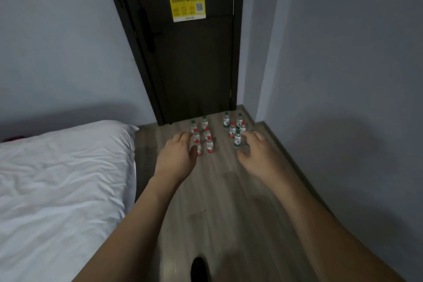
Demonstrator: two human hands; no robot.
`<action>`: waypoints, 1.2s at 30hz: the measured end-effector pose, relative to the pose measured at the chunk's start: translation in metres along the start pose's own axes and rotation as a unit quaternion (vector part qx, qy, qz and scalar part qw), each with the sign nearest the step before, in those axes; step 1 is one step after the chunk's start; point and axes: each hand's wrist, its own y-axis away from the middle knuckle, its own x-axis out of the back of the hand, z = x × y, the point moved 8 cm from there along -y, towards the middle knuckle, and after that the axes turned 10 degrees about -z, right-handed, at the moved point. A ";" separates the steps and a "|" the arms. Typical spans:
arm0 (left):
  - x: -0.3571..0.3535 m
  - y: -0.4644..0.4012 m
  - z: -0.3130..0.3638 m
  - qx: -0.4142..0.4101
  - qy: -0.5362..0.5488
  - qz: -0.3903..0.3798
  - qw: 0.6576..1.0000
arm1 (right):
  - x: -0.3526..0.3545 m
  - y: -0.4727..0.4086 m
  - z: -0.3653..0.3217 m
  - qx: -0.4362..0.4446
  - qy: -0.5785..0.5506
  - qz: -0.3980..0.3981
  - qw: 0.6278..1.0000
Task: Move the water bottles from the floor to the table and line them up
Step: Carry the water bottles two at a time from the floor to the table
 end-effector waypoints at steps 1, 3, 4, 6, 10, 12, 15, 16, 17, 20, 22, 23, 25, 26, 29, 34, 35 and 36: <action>0.004 -0.023 -0.012 0.000 0.000 0.002 1.000 | -0.002 -0.025 -0.007 0.001 -0.003 -0.002 1.000; 0.016 -0.069 -0.036 0.001 0.001 0.000 1.000 | -0.004 -0.073 -0.023 0.004 -0.004 -0.010 1.000; 0.021 -0.091 -0.047 0.001 0.000 -0.001 1.000 | -0.005 -0.097 -0.031 0.008 0.002 -0.012 1.000; 0.031 -0.134 -0.065 -0.002 -0.008 0.002 1.000 | -0.001 -0.140 -0.041 0.010 0.007 -0.002 1.000; 0.031 -0.212 -0.082 -0.008 -0.002 -0.010 1.000 | 0.004 -0.207 -0.038 -0.002 -0.010 -0.005 1.000; 0.020 -0.249 -0.086 -0.011 0.002 -0.027 1.000 | 0.005 -0.241 -0.024 -0.026 -0.015 -0.008 1.000; 0.003 -0.310 -0.098 -0.014 0.010 -0.048 0.999 | -0.001 -0.302 -0.004 -0.038 -0.007 -0.017 0.999; -0.002 -0.332 -0.104 -0.013 0.009 -0.050 0.999 | -0.005 -0.325 0.002 -0.039 -0.005 -0.021 0.999; -0.007 -0.353 -0.111 -0.008 0.009 -0.051 0.999 | -0.009 -0.349 0.009 -0.042 -0.006 -0.026 0.999; -0.017 -0.419 -0.134 0.018 0.006 -0.055 0.998 | -0.017 -0.429 0.033 -0.058 -0.027 -0.038 0.997; -0.022 -0.463 -0.147 0.036 0.003 -0.062 0.997 | -0.020 -0.481 0.047 -0.065 -0.037 -0.049 0.996; -0.025 -0.483 -0.153 0.042 0.001 -0.065 0.997 | -0.023 -0.505 0.052 -0.064 -0.037 -0.053 0.996; -0.031 -0.518 -0.163 0.050 -0.002 -0.066 0.997 | -0.031 -0.548 0.061 -0.059 -0.031 -0.062 0.996; -0.035 -0.534 -0.169 0.056 0.001 -0.070 0.996 | -0.037 -0.567 0.065 -0.060 -0.033 -0.071 0.995; -0.056 -0.570 -0.186 0.080 0.014 -0.102 0.991 | -0.060 -0.613 0.072 -0.063 -0.039 -0.109 0.991; -0.152 -0.627 -0.229 0.093 0.051 -0.179 0.978 | -0.133 -0.684 0.122 -0.102 -0.013 -0.175 0.979; -0.185 -0.639 -0.241 0.089 0.056 -0.201 0.974 | -0.159 -0.698 0.140 -0.112 -0.008 -0.191 0.975; -0.222 -0.653 -0.253 0.081 0.055 -0.223 0.970 | -0.189 -0.712 0.160 -0.120 -0.005 -0.207 0.971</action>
